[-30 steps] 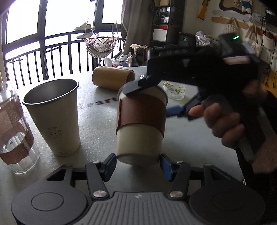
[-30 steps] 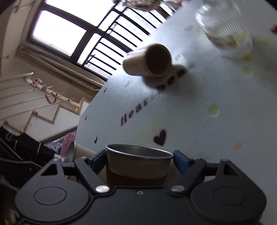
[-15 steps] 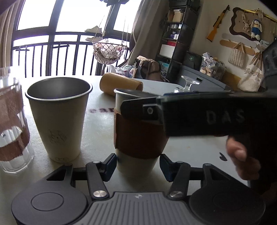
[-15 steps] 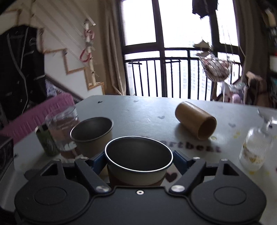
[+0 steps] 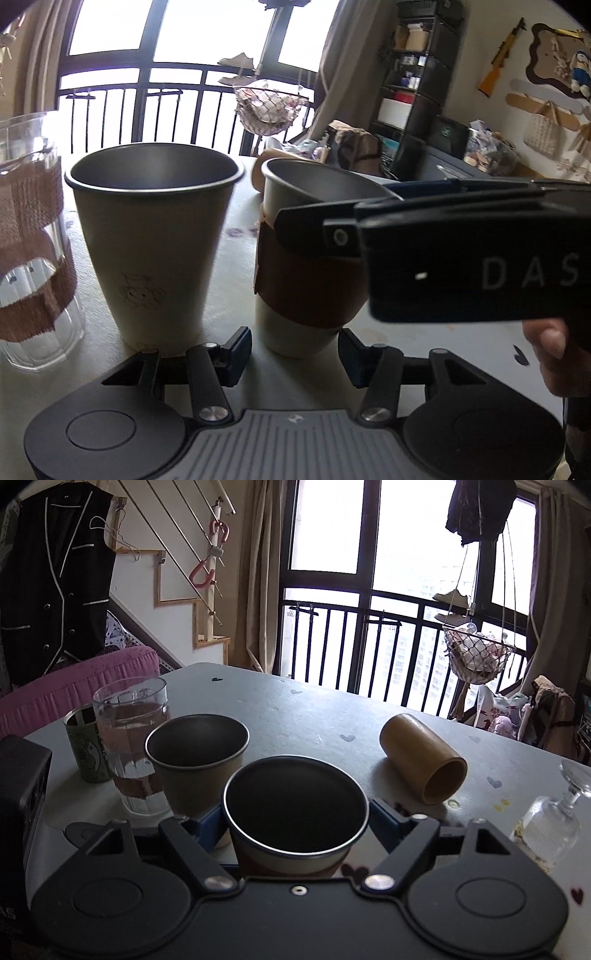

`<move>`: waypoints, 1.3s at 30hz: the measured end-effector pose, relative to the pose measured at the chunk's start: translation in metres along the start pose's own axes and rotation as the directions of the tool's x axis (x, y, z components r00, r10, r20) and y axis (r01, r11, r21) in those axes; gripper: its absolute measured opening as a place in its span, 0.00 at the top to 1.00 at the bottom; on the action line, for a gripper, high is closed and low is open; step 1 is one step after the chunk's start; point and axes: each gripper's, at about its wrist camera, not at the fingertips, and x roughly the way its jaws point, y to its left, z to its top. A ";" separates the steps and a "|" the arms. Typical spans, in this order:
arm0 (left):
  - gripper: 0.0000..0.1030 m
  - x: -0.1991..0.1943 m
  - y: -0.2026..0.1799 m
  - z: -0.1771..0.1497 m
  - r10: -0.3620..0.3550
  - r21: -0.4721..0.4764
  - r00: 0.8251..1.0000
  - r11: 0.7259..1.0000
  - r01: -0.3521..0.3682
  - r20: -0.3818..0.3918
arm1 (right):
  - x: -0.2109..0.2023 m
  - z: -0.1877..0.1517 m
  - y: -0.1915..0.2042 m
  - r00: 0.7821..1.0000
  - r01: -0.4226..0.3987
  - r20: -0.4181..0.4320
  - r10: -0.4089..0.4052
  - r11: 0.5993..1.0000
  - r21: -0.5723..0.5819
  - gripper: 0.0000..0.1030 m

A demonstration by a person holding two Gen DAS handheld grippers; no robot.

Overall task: Flip cup upright
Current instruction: 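Set the upright cup beside the cream paper cup and open the left tool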

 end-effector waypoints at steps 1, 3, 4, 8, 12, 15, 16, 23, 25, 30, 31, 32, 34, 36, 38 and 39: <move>0.49 0.001 0.001 0.002 0.006 -0.006 1.000 1.000 -0.006 0.002 | 0.003 0.000 0.000 1.000 -0.001 -0.001 0.001 1.000 -0.001 0.20; 0.49 0.001 0.004 0.004 0.013 -0.018 1.000 1.000 -0.013 0.006 | 0.008 0.000 0.000 1.000 -0.006 -0.006 0.006 1.000 0.002 0.21; 0.49 0.002 0.006 0.005 0.016 -0.024 1.000 1.000 -0.016 0.008 | 0.011 0.000 0.000 1.000 -0.007 -0.004 0.007 1.000 0.007 0.22; 0.49 0.003 0.009 0.009 0.024 -0.036 1.000 0.999 -0.023 0.010 | 0.019 -0.002 -0.003 1.000 -0.004 -0.021 0.004 1.000 0.009 0.25; 0.49 0.000 0.010 0.011 0.043 -0.033 0.999 0.999 -0.043 0.010 | 0.022 -0.003 -0.004 0.999 -0.003 -0.032 0.004 1.000 0.019 0.26; 0.48 -0.007 0.010 0.013 0.054 -0.035 0.998 0.998 -0.054 0.010 | 0.018 -0.003 -0.007 1.000 -0.002 -0.021 0.003 0.999 0.035 0.20; 0.48 -0.011 0.009 0.014 0.060 -0.032 0.998 0.998 -0.060 0.012 | 0.015 -0.003 -0.008 1.000 -0.002 -0.015 0.003 0.999 0.042 0.20; 0.39 -0.054 -0.002 0.015 0.115 0.008 0.990 0.993 -0.116 0.075 | -0.025 -0.007 -0.017 0.998 0.020 0.052 -0.025 0.995 0.093 0.16; 0.37 -0.068 -0.008 0.015 0.137 0.021 0.985 0.990 -0.140 0.102 | -0.038 -0.010 -0.020 0.997 0.034 0.065 -0.042 0.993 0.116 0.13; 0.30 -0.096 -0.019 0.019 0.185 0.005 0.973 0.982 -0.188 0.138 | -0.070 -0.017 -0.025 0.991 0.075 0.101 -0.090 0.986 0.147 0.08; 0.29 -0.101 -0.022 0.021 0.197 -0.004 0.970 0.980 -0.198 0.144 | -0.075 -0.019 -0.026 0.990 0.082 0.105 -0.099 0.985 0.154 0.07; 0.26 -0.106 -0.024 0.020 0.207 -0.011 0.967 0.978 -0.207 0.149 | -0.081 -0.021 -0.027 0.988 0.088 0.110 -0.106 0.983 0.160 0.07; 0.23 -0.114 -0.028 0.020 0.219 -0.023 0.963 0.976 -0.218 0.159 | -0.091 -0.025 -0.028 0.986 0.100 0.118 -0.121 0.981 0.169 0.06; 0.17 -0.124 -0.031 0.016 0.236 -0.029 0.956 0.972 -0.234 0.174 | -0.101 -0.030 -0.029 0.983 0.111 0.125 -0.135 0.978 0.177 0.06; 0.12 -0.132 -0.034 0.012 0.255 -0.034 0.949 0.967 -0.253 0.185 | -0.109 -0.035 -0.030 0.981 0.120 0.131 -0.145 0.976 0.184 0.05; 0.09 -0.136 -0.034 0.009 0.263 -0.036 0.946 0.965 -0.261 0.189 | -0.113 -0.038 -0.029 0.979 0.123 0.135 -0.150 0.975 0.187 0.04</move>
